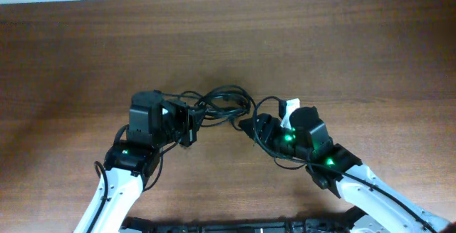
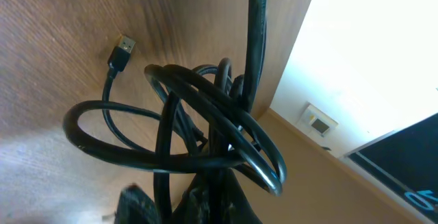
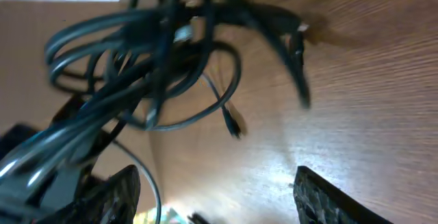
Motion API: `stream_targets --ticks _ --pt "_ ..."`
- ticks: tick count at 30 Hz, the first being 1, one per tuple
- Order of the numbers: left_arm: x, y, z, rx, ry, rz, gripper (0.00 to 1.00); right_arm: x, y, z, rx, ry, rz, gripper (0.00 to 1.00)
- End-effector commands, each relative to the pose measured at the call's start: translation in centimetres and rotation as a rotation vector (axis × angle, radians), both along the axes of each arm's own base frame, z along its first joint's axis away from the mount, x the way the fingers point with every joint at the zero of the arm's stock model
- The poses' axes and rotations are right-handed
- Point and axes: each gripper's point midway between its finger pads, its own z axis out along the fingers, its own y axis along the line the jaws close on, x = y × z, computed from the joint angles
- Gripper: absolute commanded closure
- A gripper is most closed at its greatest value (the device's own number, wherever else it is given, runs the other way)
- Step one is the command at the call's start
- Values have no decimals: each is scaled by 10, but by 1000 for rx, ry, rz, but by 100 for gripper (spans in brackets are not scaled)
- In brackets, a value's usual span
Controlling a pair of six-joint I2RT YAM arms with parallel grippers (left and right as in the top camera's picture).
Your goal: Untangle cables
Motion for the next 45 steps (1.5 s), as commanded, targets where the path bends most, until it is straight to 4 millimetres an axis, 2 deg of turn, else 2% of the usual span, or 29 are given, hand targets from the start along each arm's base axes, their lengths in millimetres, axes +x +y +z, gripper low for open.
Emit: stream_targets --ticks 1,8,13,20,22,25,26,27,28,31,33,36,38,42,45 --pt "-4 -12 12 -51 -4 -38 99 13 0 -4 14 14 -62 30" --pt "-17 -19 0 -16 50 -61 97 28 9 20 86 -98 -61 30" --pt "-24 -33 1 -13 37 -113 100 34 4 17 65 -105 -100 32" --pt "-37 -50 2 -12 35 -179 100 35 3 16 59 -104 -108 43" --pt "-40 -55 2 -13 32 -195 100 37 1 15 50 -107 -123 50" --pt "-42 -58 2 -12 32 -207 100 37 0 15 49 -108 -126 75" --pt "-42 -58 2 -12 32 -206 100 37 1 15 49 -108 -126 87" --pt "-42 -57 2 -12 32 -205 100 37 1 15 48 -107 -125 92" --pt "-38 -56 3 -4 16 -189 100 34 -1 8 32 -81 -122 96" --pt "-33 -54 5 6 -6 -171 100 27 -3 -3 3 -30 -114 96" --pt "-22 -53 16 56 -144 -215 100 16 -1 -11 -6 11 -68 96" --pt "-6 -47 30 128 -313 -245 100 2 10 -8 -5 -29 67 96" --pt "5 -38 37 181 -408 -250 100 -14 20 -3 6 -92 222 96" --pt "17 -18 38 302 -512 -273 100 -35 30 4 31 -181 409 96" --pt "25 -5 41 308 -519 -233 100 -43 27 -5 1 -163 444 96"
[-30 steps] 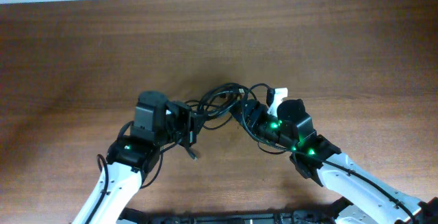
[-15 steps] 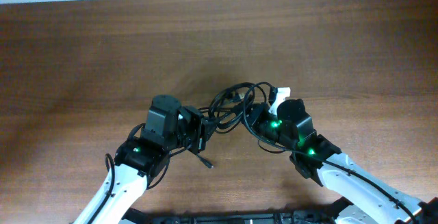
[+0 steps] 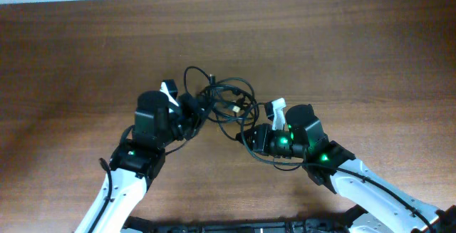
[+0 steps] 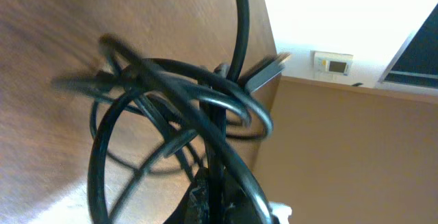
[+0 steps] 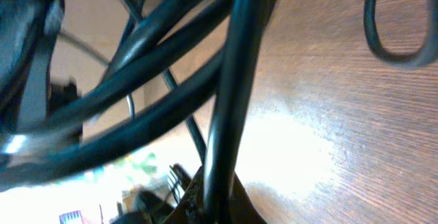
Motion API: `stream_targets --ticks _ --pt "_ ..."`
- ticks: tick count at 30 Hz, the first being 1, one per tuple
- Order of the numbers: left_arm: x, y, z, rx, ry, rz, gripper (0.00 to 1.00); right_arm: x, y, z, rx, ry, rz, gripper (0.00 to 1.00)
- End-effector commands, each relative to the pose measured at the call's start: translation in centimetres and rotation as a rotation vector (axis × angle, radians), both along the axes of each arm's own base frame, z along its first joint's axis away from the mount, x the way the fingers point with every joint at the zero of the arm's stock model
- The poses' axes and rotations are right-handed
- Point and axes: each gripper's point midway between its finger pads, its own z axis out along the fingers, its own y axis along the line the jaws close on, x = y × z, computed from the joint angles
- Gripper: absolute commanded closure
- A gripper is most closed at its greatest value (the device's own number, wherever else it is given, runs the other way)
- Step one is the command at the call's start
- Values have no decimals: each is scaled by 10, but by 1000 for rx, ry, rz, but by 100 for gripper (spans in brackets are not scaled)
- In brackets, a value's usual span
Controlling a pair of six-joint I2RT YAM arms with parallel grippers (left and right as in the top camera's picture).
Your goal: Untangle cables
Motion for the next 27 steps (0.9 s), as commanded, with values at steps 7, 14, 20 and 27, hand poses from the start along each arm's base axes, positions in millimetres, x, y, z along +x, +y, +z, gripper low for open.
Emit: stream_targets --ticks 7,14,20,27 --pt "30 21 50 6 -261 27 100 -26 -26 -38 -132 96 92 96" --pt "31 21 53 2 -276 27 100 -8 -61 -48 -164 136 -18 88" --pt "31 21 52 3 -272 28 100 -2 -71 -49 -165 151 -57 67" --pt "30 19 52 -26 -247 38 100 -7 -57 -32 -50 180 -9 46"
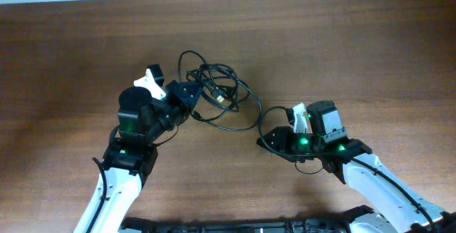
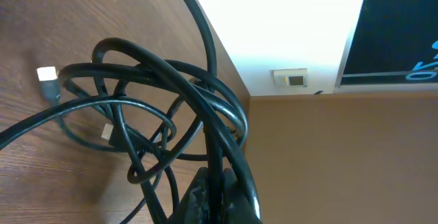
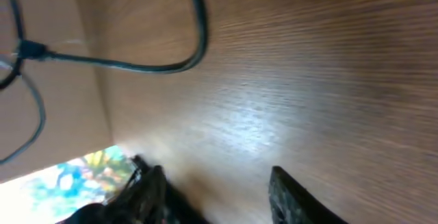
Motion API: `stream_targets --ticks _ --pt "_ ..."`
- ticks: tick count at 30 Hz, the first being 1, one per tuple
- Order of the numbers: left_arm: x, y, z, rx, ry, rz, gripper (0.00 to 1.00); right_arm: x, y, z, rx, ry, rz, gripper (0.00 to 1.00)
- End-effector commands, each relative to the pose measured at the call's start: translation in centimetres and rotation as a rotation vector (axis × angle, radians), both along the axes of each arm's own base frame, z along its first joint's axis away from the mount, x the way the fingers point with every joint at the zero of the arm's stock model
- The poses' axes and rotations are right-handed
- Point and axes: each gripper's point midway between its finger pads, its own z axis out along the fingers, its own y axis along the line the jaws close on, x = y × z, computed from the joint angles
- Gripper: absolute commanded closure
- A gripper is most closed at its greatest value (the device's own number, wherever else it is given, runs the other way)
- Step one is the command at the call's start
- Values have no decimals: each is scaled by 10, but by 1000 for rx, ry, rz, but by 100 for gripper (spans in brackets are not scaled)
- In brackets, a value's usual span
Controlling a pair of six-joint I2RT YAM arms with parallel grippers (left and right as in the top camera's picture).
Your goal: Untangle cables
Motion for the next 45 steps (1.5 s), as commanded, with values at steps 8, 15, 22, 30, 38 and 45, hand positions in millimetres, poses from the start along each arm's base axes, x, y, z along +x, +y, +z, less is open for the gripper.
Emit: stream_targets --ticks 8,15,22,30,38,45 --pt "-9 -28 19 -65 -17 -58 100 25 10 26 134 15 -111 35" --pt "-9 -44 61 -210 -106 -78 100 40 -3 17 81 51 -257 15" --pt "-20 -61 90 -254 -219 -149 100 60 -29 2 -34 36 -446 14" --pt "-24 -58 126 -301 -368 -161 100 47 -70 -34 -243 124 -578 13" --pt "-13 -50 90 -248 -222 -98 100 32 -53 -19 -152 99 -379 12" --pt "-4 -29 22 -123 26 65 100 13 -23 2 20 157 -237 0"
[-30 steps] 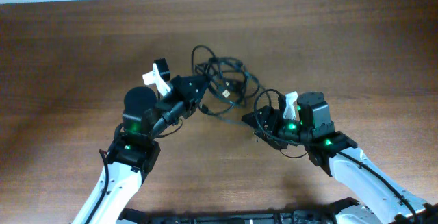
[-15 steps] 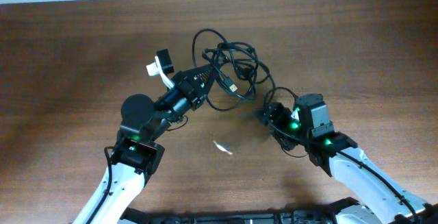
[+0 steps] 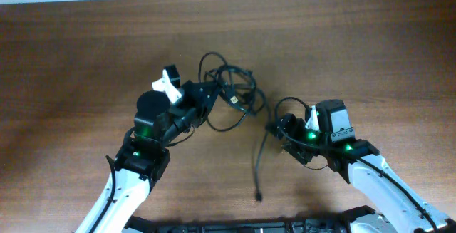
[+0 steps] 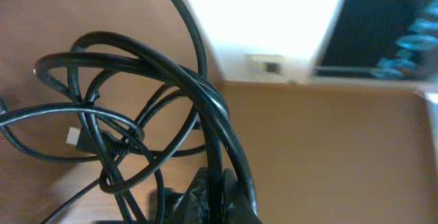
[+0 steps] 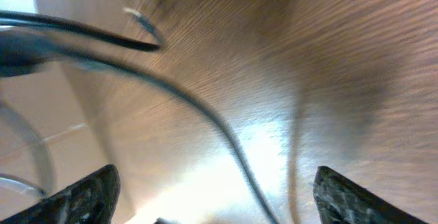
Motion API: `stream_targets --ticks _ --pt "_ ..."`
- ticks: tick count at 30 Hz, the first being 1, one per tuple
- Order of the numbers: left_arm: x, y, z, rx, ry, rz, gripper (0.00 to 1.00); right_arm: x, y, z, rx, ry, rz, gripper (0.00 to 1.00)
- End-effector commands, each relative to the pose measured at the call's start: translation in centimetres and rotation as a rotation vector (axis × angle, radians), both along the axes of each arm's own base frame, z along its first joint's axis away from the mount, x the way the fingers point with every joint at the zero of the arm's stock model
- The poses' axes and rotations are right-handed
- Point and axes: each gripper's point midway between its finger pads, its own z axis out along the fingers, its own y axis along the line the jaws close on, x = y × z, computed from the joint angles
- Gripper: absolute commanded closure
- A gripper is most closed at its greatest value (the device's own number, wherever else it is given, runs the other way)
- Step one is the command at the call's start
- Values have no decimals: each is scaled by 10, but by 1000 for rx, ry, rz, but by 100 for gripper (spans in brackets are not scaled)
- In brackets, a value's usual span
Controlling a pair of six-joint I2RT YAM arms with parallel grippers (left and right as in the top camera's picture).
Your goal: Untangle cables
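Observation:
A tangle of black cables (image 3: 229,90) hangs over the table's middle, with a silver plug (image 4: 72,136) showing among its loops. My left gripper (image 3: 201,103) is shut on a thick black cable (image 4: 217,148) of that bundle, seen between the fingers of the left gripper (image 4: 220,195). A thin black strand (image 3: 261,163) runs from the tangle past my right gripper (image 3: 280,132) toward the front, ending in a small plug (image 3: 258,196). In the wrist view the right gripper (image 5: 215,183) stands wide open, and a blurred thin cable (image 5: 226,138) crosses between its fingers without being gripped.
The brown wooden table (image 3: 370,55) stretches to both sides and to the back, where its far edge meets a white wall. Both arms' bases sit at the front edge.
My left gripper has moved right with the tangle. The right gripper's jaws are wider apart. The looped strand beside it now trails straight toward the front, with its plug end free.
At first my left gripper held the tangle and the right one was open beside it. Then the right gripper was shut on a thick cable. Later it stood further right, with a strand drawn out toward it. Now that strand trails free and the right gripper is open.

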Motion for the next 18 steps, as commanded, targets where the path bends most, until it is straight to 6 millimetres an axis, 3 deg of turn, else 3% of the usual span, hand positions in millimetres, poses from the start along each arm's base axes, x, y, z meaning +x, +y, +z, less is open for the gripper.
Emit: stream_targets --ticks 1,7,14,18 --pt "9 12 10 6 -30 80 100 -7 10 11 81 11 46 1" --pt "11 11 20 -24 -55 84 100 -12 27 12 120 116 -34 1" --pt "6 5 19 -86 3 57 100 31 41 23 18 -129 -167 1" --pt "-3 -5 20 -101 13 -16 100 46 50 33 104 -137 -239 0"
